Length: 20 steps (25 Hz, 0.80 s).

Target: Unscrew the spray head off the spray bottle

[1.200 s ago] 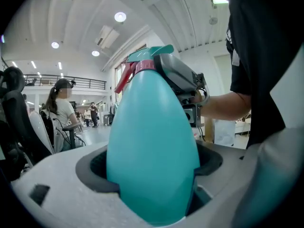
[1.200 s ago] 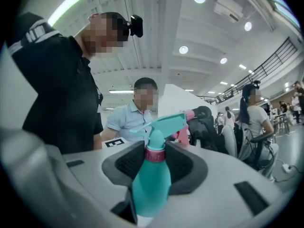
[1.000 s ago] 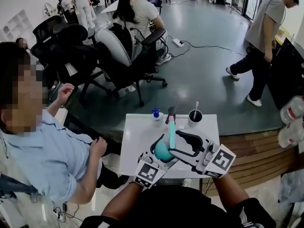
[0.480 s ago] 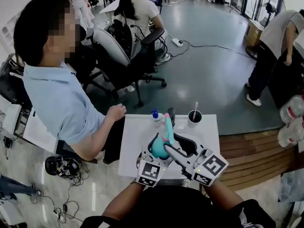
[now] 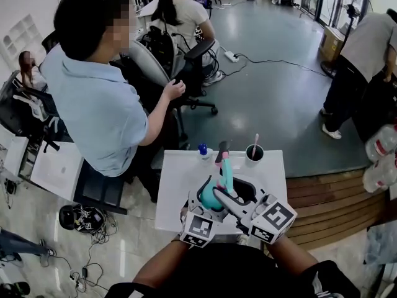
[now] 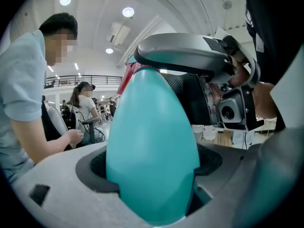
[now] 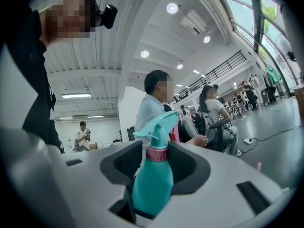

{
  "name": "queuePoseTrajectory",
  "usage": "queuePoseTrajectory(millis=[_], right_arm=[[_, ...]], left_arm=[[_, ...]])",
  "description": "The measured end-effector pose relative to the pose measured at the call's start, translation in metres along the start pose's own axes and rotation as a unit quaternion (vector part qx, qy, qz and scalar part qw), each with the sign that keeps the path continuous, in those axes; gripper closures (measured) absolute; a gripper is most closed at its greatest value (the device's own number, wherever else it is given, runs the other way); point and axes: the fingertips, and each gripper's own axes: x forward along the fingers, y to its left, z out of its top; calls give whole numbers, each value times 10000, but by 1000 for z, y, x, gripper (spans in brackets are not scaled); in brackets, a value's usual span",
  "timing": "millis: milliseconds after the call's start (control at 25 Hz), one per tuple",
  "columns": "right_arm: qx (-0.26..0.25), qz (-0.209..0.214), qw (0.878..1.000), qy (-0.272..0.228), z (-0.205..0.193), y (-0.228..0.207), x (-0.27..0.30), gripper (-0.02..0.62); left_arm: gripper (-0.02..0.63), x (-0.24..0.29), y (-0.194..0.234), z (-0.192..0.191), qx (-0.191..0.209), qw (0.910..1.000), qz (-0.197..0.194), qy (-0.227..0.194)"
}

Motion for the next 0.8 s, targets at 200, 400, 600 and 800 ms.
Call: queuePoseTrajectory(millis=[200,400,600,800], right_arm=[[-49,51,10000,17,2,0,1,420],[-33,67,10000,-29,4,-1,1,419],[-91,140,9999,12,6,1,4,414],[-159,252,9996,19,9,5,2,431]], left_arm=[[155,-1,-3,2,-40,10000,-63,-3],[155,-2,-5,4,-59,10000,-65,-41],[155,-1,-8,9,83,9999,-114,-50],[155,-4,-12,11,26,9997,-237,-96]])
